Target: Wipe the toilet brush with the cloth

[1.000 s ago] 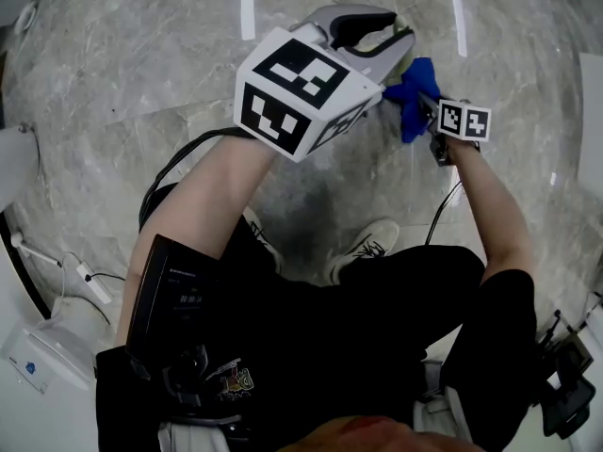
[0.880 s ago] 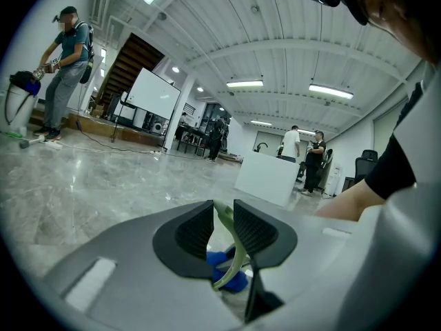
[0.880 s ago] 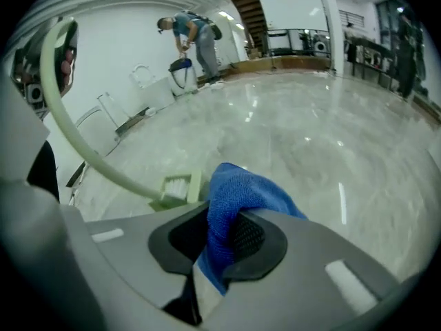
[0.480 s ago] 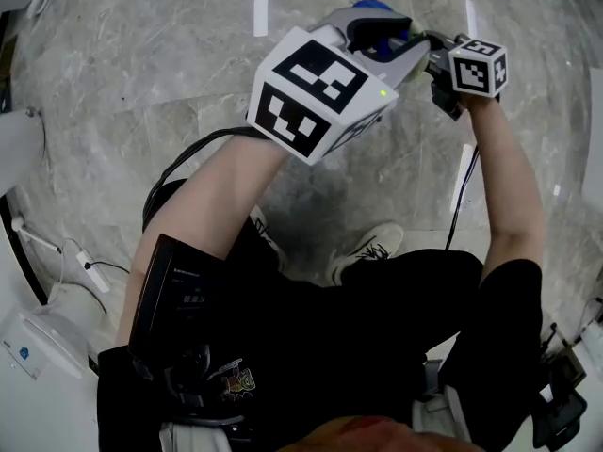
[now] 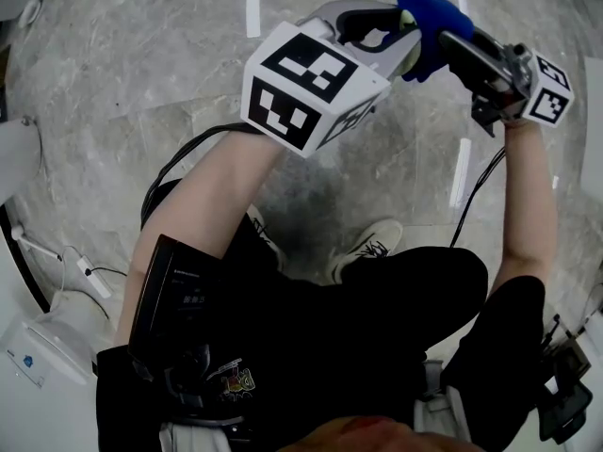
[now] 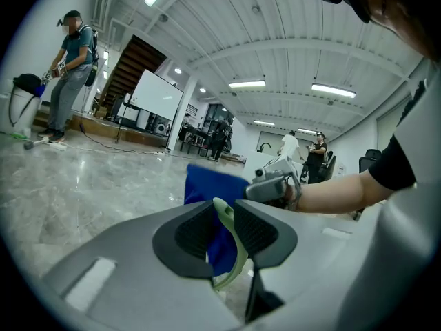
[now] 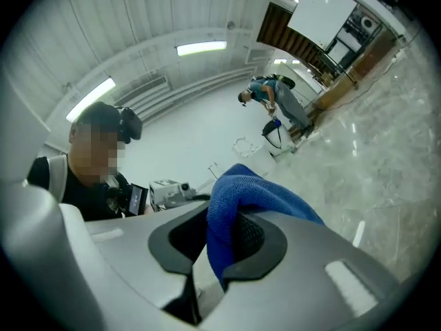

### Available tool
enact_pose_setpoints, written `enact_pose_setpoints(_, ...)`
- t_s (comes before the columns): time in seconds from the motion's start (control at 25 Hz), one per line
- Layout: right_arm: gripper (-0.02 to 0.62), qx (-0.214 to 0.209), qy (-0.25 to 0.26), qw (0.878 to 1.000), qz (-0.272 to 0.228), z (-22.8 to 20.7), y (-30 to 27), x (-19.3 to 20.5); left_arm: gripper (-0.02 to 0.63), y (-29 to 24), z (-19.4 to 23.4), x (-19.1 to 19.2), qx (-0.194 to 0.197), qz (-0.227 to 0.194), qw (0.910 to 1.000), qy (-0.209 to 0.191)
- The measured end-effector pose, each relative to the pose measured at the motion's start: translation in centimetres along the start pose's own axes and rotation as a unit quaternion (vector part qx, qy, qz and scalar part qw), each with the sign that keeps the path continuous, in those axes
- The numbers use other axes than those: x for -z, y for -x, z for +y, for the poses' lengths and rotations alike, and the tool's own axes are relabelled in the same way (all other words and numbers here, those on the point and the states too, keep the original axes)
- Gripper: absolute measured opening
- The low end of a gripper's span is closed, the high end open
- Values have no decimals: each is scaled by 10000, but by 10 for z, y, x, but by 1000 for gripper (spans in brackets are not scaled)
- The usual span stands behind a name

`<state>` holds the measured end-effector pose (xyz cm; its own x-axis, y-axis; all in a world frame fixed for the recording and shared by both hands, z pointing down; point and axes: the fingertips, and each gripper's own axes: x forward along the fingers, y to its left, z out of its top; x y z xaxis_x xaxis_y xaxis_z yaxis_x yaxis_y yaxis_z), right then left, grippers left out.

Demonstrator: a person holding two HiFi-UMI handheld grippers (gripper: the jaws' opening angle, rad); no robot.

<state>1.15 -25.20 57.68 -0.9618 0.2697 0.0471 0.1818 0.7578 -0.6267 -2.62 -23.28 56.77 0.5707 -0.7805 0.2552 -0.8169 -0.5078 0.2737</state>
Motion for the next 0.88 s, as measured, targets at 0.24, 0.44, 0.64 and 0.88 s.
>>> enact_pose_setpoints(0.24, 60, -226, 945, 9945, -398, 66, 8, -45, 114, 1, 0, 1, -7, 26, 10000, -6)
enact_pose_setpoints(0.44, 60, 208, 321, 9992, -130, 32, 3, 19, 113, 2, 2, -1, -46, 5, 10000, 7)
enact_pose_setpoints(0.64, 60, 1317, -867, 9875, 10, -48, 17, 113, 112, 2, 1, -4, -14, -59, 10000, 41)
enact_pose_setpoints(0.88, 60, 2901, -1403, 9444, 653, -103, 47, 180, 112, 1, -1, -4, 1, -34, 10000, 40)
